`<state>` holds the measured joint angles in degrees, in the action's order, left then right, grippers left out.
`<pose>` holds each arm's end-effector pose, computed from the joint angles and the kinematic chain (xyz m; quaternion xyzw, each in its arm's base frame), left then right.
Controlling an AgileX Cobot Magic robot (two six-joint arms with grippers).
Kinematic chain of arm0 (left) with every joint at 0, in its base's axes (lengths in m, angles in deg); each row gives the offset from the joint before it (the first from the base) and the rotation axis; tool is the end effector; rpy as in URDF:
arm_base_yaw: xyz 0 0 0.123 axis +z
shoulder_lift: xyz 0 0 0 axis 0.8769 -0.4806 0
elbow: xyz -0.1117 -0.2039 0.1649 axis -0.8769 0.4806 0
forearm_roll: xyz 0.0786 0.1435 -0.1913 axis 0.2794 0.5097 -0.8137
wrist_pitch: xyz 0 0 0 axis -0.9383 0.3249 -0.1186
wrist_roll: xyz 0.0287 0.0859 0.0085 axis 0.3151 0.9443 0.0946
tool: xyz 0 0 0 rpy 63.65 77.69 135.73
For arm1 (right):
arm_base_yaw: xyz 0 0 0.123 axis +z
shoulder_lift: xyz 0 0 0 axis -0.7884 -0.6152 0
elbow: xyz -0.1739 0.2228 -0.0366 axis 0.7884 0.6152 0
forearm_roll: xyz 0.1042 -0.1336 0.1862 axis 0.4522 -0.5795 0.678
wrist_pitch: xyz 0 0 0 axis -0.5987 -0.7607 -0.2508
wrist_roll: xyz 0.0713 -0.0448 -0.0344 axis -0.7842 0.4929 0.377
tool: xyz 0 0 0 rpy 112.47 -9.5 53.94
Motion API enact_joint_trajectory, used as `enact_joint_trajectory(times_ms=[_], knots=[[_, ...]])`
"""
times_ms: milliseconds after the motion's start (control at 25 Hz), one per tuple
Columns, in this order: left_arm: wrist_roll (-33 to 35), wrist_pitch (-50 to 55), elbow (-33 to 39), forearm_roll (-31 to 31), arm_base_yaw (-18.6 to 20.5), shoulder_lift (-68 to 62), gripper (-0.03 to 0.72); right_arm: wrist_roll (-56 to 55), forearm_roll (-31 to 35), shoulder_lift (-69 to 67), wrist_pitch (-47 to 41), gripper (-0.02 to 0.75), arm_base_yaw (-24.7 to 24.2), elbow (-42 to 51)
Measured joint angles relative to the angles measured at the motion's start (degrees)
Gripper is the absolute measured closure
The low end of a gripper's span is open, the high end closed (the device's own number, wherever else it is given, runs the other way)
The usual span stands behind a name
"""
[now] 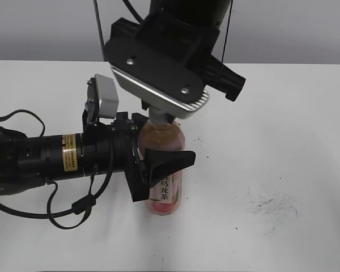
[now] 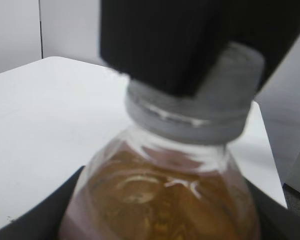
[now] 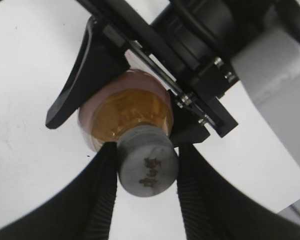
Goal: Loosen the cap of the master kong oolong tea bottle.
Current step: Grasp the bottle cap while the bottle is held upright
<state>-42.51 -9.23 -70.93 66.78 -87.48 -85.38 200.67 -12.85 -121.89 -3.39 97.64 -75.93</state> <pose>0.2503 -0.2011 0.1300 0.4295 0.6167 -0.4428 0.4890 0.2687 0.2895 0.3031 -0.9740 0.1689 -0.0303 0.1482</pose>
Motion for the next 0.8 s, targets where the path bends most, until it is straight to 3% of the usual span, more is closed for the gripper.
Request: enact_joint_trajectory(times_ms=[240,360,680,800], knots=[[0.00,0.00,-0.11,1.20,0.05,0.00,0.243,20.46,0.16,0.00,0.00,0.461,0.00,0.00],[0.00,-0.05,-0.18,1.92,0.16,0.00,0.243,25.28,0.40,0.00,-0.11,0.461,0.00,0.00],[0.00,-0.05,-0.32,2.43,0.18,0.00,0.243,11.99,0.24,0.05,-0.49,0.458,0.00,0.00],[0.00,-0.05,-0.31,2.54,0.18,0.00,0.243,3.16,-0.51,0.10,-0.37,0.409,0.00,0.00]])
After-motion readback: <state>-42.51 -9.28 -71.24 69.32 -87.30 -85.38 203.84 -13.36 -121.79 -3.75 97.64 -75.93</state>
